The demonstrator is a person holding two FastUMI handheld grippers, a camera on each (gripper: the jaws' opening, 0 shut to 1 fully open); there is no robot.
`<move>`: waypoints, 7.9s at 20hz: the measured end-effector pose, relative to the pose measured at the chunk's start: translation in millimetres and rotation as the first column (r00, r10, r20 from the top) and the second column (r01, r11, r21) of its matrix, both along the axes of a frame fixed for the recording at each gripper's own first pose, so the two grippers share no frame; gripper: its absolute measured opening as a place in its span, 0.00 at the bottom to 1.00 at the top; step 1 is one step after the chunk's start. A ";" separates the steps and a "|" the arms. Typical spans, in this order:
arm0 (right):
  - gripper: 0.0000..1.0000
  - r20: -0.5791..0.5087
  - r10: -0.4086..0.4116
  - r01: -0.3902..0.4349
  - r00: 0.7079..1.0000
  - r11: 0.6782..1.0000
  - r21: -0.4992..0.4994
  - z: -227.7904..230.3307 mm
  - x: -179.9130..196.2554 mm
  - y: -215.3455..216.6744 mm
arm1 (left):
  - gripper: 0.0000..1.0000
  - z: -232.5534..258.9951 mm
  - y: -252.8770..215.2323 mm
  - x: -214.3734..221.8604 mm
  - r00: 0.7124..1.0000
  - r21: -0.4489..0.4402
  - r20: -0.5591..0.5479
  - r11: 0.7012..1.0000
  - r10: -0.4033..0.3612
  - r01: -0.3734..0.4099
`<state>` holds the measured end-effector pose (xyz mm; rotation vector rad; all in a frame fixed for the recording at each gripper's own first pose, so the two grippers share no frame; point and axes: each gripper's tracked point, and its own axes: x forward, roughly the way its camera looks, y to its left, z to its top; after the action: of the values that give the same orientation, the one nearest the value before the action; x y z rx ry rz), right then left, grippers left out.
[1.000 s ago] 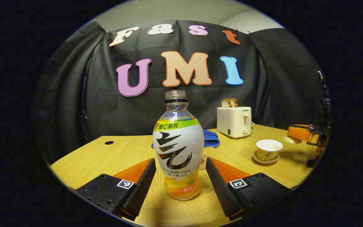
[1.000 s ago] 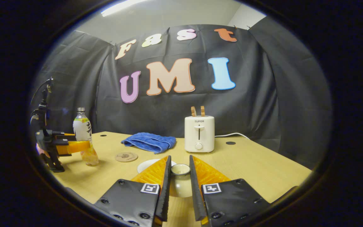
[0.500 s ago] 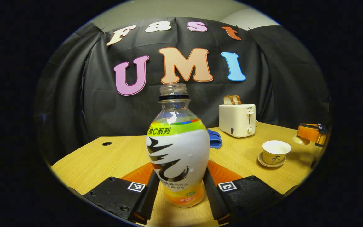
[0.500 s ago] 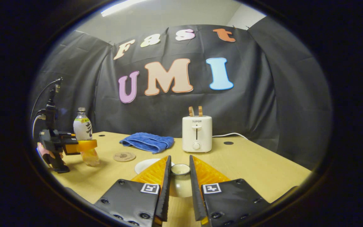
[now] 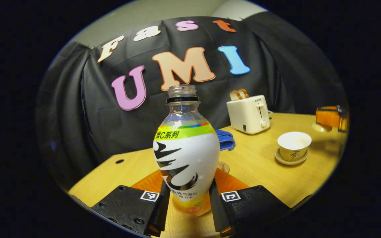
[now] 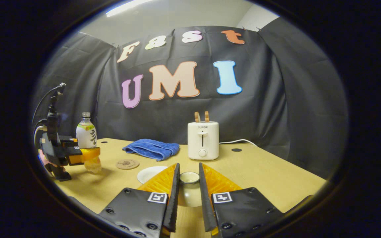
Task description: Open the teacup lid with one hand, grasp the water bottle and pour water into the teacup with the other hand; after pouring, place the water bottle on the coaster and then close the teacup lid.
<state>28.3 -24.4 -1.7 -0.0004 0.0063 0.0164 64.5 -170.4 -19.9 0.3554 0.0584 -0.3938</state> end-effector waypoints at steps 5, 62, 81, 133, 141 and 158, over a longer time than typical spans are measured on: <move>0.36 0.001 -0.033 0.033 0.999 0.999 -0.001 0.2 2.1 -16.4 | 0.52 -1.4 -25.5 4.6 0.992 0.360 0.112 0.933 -0.058 0.014; 0.35 0.001 -0.087 0.087 0.996 0.996 -0.003 0.5 6.3 -44.3 | 0.52 43.3 -99.7 25.9 0.817 0.976 0.151 -0.048 -0.556 -0.213; 0.36 0.003 -0.091 0.091 0.996 0.996 -0.003 -0.3 7.0 -44.8 | 0.52 20.9 -74.4 21.8 0.985 0.355 0.059 0.926 -0.161 0.129; 0.36 0.005 -0.078 0.078 0.997 0.997 -0.003 0.5 10.4 -41.6 | 0.89 18.1 -54.7 69.4 0.999 -0.361 -0.031 0.932 -0.033 0.020; 0.37 -0.006 0.105 -0.105 0.995 0.995 0.000 -3.1 43.3 16.7 | 0.89 22.1 -45.1 40.6 0.998 -0.366 -0.020 0.930 -0.055 0.044; 0.37 -0.140 0.269 -0.274 0.953 0.962 -0.013 -27.3 69.2 80.4 | 0.89 23.7 24.2 6.4 1.000 -0.362 -0.014 0.932 -0.026 0.019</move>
<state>97.5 56.0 -29.1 -0.0322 0.1443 0.2922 70.9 -146.2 3.7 -0.0128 -0.0012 -0.4218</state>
